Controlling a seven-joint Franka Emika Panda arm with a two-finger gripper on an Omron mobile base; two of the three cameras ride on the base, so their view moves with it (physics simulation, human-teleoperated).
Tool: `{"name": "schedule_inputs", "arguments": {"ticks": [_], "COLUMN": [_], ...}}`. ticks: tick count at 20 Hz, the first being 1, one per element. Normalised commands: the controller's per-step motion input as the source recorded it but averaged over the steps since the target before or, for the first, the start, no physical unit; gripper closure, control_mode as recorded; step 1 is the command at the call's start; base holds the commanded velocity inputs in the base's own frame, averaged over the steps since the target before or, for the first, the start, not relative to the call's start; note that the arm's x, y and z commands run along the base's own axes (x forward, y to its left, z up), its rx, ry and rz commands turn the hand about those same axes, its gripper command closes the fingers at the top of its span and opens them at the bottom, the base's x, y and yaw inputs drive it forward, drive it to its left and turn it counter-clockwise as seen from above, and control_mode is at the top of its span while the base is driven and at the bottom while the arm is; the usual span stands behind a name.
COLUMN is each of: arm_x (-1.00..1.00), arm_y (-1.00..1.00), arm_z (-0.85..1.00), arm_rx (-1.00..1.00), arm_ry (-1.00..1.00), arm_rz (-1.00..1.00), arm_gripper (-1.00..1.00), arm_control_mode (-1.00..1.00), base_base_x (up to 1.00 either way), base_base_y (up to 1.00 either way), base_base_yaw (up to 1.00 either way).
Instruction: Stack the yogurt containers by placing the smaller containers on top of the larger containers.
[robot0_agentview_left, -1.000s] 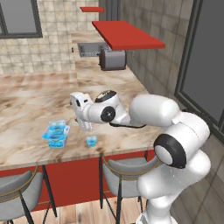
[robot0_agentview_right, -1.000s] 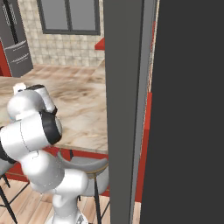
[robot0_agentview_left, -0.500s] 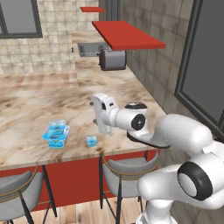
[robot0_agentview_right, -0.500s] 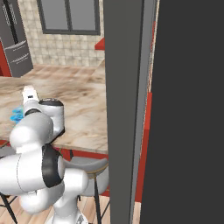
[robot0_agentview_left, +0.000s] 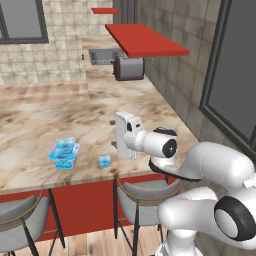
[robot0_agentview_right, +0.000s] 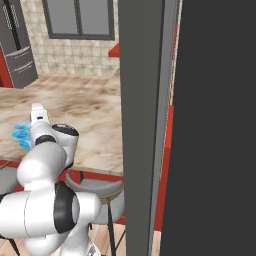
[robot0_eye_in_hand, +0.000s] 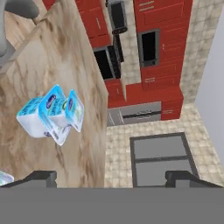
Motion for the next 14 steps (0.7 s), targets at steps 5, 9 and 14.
{"name": "schedule_inputs", "arguments": {"ticks": [5,9,14], "arm_x": [-0.13,-0.34,-0.40], "arm_y": [0.00,-0.01,-0.15], "arm_z": [1.00,1.00,1.00], "arm_rx": [-0.13,-0.10,-0.11], "arm_ry": [0.26,0.21,0.12], "arm_rz": [0.00,0.00,0.00], "arm_gripper": [-1.00,-1.00,-1.00], "arm_control_mode": [-1.00,-1.00,-1.00], "base_base_x": [0.00,0.00,0.00], "base_base_y": [0.00,0.00,0.00], "base_base_yaw": [0.00,0.00,0.00]}}
